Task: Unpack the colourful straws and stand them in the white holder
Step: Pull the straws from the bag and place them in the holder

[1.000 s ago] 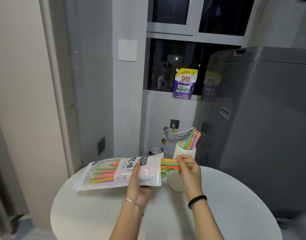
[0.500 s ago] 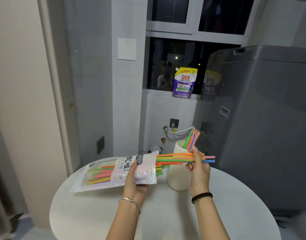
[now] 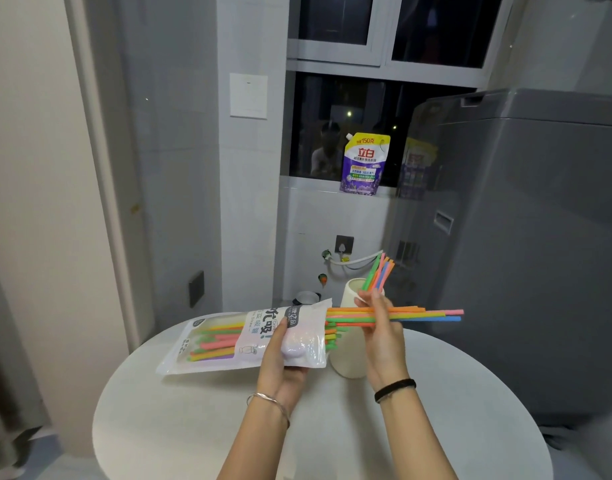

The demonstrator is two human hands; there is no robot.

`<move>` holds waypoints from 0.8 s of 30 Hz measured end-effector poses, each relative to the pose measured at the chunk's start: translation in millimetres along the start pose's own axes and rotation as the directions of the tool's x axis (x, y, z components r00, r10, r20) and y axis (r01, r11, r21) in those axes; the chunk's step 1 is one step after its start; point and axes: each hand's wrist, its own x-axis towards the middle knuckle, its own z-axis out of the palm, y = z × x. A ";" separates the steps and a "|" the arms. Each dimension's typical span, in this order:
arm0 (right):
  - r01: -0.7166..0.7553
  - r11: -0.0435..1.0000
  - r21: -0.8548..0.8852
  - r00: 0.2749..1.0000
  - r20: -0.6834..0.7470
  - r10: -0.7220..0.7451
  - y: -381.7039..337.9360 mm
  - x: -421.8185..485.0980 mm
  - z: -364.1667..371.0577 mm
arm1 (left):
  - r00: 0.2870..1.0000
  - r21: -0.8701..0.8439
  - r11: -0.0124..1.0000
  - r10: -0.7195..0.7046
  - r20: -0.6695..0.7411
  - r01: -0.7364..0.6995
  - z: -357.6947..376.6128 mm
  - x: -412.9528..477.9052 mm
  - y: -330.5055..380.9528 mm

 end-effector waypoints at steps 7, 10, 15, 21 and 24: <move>-0.040 0.983 0.179 0.999 0.021 0.037 -8.2 8.9 11.6 | 1.000 -0.030 1.000 -0.004 -0.026 0.003 11.4 1.9 -3.1; 0.011 0.941 0.338 1.000 -0.015 -0.006 -33.8 26.2 10.6 | 0.998 -0.077 0.997 -0.007 -0.067 0.002 12.5 7.5 2.3; 0.056 0.918 0.393 0.998 -0.044 -0.043 -66.8 51.2 16.8 | 0.995 -0.125 0.992 -0.035 -0.092 0.023 22.3 15.2 0.2; 0.041 0.931 0.363 0.999 -0.033 -0.031 -78.9 64.2 30.1 | 0.998 -0.171 0.985 -0.028 -0.050 0.019 45.3 20.0 -12.0; -0.006 0.935 0.354 1.000 -0.002 0.007 -70.9 58.9 38.5 | 1.000 -0.161 0.987 -0.012 -0.021 0.009 57.0 19.9 -17.1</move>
